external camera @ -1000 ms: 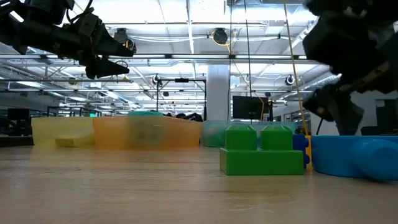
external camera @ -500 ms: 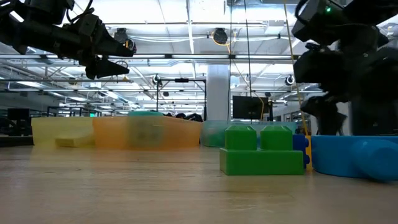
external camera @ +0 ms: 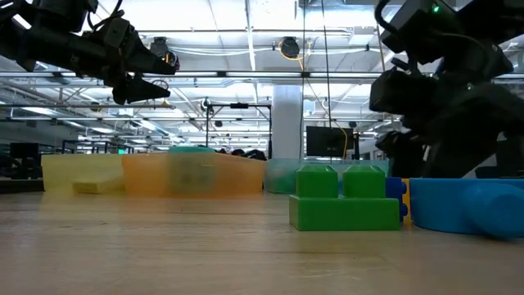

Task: Pick & Place Toys
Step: Put the yellow game piece into the blue bin

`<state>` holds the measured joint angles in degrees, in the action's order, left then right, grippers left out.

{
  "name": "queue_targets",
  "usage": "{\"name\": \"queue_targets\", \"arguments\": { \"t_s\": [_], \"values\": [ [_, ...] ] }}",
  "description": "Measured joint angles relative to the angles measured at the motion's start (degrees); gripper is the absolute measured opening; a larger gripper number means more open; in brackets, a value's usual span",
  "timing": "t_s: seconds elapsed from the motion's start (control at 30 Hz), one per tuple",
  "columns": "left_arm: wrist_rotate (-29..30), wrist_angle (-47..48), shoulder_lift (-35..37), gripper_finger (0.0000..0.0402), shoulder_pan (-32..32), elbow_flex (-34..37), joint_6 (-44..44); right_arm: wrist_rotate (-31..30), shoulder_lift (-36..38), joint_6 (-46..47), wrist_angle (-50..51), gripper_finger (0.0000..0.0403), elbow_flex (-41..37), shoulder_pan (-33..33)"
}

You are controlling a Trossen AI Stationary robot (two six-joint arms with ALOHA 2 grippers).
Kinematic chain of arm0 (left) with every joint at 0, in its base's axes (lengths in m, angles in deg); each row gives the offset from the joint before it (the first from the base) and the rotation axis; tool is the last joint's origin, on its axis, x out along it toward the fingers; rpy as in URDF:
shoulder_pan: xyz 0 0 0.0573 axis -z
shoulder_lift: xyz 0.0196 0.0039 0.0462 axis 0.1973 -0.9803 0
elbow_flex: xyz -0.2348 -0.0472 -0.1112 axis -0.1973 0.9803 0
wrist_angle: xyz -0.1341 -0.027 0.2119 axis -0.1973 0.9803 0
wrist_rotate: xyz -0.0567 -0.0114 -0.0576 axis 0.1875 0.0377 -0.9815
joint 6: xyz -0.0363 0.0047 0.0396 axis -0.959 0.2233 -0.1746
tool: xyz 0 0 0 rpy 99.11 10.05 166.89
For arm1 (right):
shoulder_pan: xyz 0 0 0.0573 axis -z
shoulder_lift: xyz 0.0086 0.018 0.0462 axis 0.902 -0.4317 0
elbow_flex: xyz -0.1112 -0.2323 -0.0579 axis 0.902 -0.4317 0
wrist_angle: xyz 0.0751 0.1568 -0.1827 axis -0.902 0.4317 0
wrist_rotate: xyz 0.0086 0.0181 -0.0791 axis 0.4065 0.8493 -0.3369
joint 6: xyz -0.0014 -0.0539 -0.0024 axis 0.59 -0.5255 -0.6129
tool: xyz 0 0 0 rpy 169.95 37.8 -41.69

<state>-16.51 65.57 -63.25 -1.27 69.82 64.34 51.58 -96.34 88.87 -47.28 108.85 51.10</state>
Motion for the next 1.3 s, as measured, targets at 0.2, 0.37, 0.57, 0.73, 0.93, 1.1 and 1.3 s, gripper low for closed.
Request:
{"name": "queue_targets", "arguments": {
  "t_s": [0.2,0.37,0.57,0.73,0.93,1.1,1.3],
  "values": [
    [0.0,0.0,0.0,0.0392,0.0,0.0,-0.2,-2.8,-3.2,-0.4,-2.7,0.0249,0.1,0.3],
    [0.0,0.0,0.0,0.0392,0.0,0.0,-0.2,-4.0,-2.1,-1.8,-2.5,0.0190,0.0,0.5],
    [0.0,0.0,0.0,0.0392,0.0,0.0,-0.2,-3.6,0.2,-6.0,-4.1,0.0086,0.0,0.9],
    [0.0,0.0,0.0,0.0392,0.0,0.0,-0.2,-3.7,6.4,-8.0,-2.2,0.0086,0.0,2.4],
    [0.0,0.0,0.0,0.0392,0.0,0.0,-0.2,-5.4,18.8,-12.4,0.0,0.0086,0.0,8.1],
    [0.0,-0.1,0.0,0.0392,0.0,0.0,-0.2,-5.5,25.6,-18.0,-0.9,0.0086,0.0,18.2],
    [0.0,-0.1,0.0,0.0392,0.0,0.0,-0.2,-5.2,23.7,-19.4,-2.3,0.0086,0.0,35.4]
  ]
}}
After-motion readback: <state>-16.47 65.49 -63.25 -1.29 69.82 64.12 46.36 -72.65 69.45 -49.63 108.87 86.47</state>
